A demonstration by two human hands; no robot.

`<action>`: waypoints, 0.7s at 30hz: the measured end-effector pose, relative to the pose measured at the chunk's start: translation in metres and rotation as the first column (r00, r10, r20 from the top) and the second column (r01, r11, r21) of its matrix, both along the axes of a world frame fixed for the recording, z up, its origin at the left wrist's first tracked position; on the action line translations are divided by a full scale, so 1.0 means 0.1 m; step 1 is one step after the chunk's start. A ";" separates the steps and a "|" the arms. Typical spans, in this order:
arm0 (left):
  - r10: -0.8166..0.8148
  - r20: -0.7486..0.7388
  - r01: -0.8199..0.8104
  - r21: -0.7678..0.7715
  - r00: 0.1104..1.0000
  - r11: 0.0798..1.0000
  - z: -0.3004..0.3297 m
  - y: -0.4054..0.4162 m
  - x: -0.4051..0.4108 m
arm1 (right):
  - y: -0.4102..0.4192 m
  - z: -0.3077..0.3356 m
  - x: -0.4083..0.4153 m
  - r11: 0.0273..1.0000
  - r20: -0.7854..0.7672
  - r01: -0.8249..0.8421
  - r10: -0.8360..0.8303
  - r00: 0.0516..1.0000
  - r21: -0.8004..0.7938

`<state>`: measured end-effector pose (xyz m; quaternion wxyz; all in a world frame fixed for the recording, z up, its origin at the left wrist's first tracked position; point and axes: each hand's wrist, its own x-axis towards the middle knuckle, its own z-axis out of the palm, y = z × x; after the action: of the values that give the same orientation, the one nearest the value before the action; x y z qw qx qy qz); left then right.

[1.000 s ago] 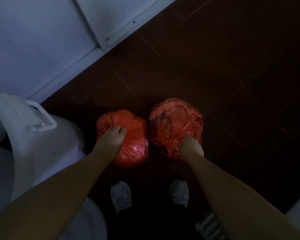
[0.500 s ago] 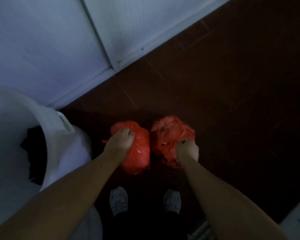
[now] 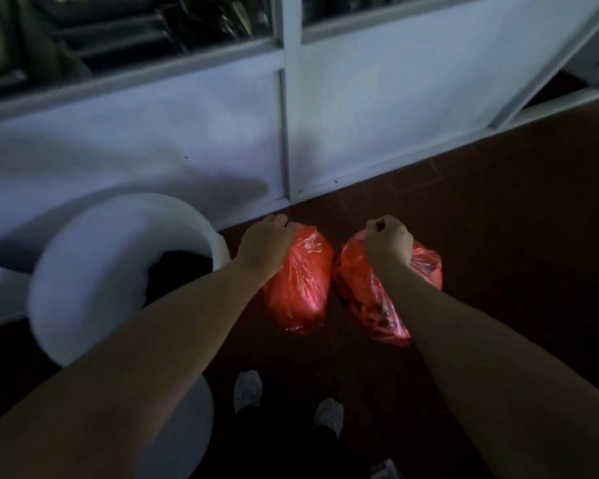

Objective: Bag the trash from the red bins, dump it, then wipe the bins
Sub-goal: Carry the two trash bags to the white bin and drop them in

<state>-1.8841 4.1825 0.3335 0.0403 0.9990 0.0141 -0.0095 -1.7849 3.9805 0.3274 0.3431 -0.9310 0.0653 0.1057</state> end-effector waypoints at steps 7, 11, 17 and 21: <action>0.168 0.109 -0.182 0.134 0.980 0.974 1.27 0.53 -0.26 | 0.80 1.37 0.03 0.978 0.189 -0.195 0.179 0.966 0.073; 0.247 0.197 -0.279 0.160 0.949 0.947 1.73 0.99 -0.42 | 1.36 1.87 -0.04 0.958 0.252 -0.257 0.219 0.943 0.128; 0.364 0.210 -0.398 0.154 0.908 0.904 2.04 1.82 -0.91 | 2.35 2.24 -0.42 0.902 0.280 -0.385 0.325 0.903 0.194; 0.418 0.178 -0.449 0.197 0.891 0.872 1.93 2.34 -1.37 | 3.01 2.19 -0.74 0.854 0.243 -0.472 0.421 0.874 0.218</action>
<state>-2.0206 4.4170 0.5267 -0.0750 0.9665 0.2364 0.0664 -1.8594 4.2819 0.5463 0.4372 -0.8705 -0.2009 0.1031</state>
